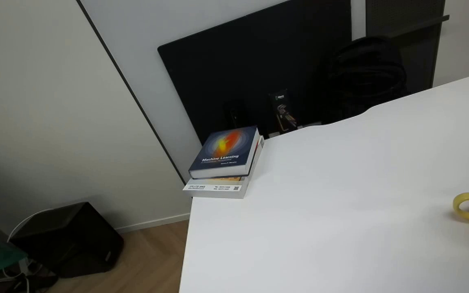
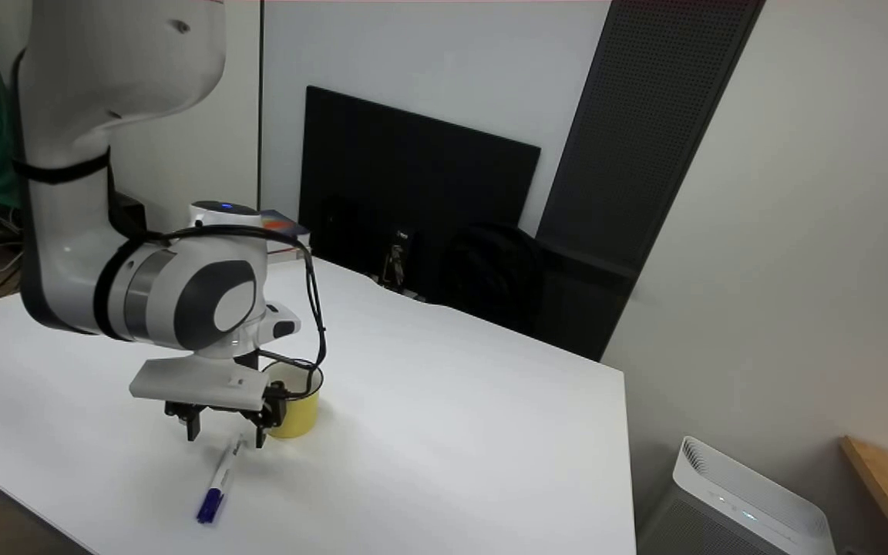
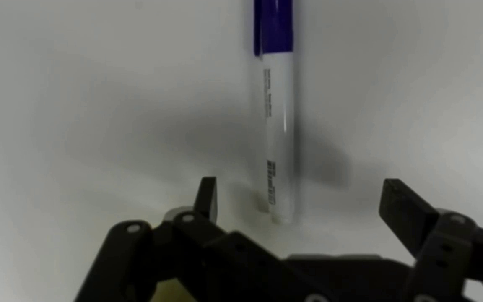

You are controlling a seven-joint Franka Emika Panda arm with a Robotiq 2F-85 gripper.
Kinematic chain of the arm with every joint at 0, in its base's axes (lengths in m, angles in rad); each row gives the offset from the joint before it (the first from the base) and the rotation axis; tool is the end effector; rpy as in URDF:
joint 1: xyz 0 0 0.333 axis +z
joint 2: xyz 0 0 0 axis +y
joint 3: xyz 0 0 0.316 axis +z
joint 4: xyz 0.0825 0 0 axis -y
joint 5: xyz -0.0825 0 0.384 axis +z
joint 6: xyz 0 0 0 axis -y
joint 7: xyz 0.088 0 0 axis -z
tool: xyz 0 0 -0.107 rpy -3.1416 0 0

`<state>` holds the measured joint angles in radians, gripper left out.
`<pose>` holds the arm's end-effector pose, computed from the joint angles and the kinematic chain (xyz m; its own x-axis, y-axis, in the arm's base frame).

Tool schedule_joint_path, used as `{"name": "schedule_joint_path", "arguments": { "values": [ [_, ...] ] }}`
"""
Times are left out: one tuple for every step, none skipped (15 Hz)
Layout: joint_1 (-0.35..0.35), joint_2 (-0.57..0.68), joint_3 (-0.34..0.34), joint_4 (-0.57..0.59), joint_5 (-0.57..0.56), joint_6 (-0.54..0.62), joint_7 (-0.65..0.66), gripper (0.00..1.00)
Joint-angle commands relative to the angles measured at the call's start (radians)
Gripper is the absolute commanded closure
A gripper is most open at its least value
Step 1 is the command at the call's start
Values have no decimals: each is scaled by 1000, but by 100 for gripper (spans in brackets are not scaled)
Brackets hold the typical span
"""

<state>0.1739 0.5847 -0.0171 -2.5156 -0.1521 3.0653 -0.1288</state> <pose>0.4179 0.0769 0.0606 0.9041 0.4256 -0.0385 0.4262 -0.9046 0.0107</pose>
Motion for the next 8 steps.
{"name": "schedule_joint_path", "arguments": {
  "values": [
    [-13,32,8,11,-3,46,8,0],
    [-14,37,9,12,-5,53,3,0],
    [-13,42,7,12,-6,60,2,0],
    [-7,47,1,13,-9,67,-1,0],
    [-7,51,0,13,-10,75,-3,0],
    [-10,54,2,12,-9,85,-5,0],
    [-10,57,2,12,-9,92,-5,0],
    [-11,61,2,12,-8,100,-6,0]
  ]
}}
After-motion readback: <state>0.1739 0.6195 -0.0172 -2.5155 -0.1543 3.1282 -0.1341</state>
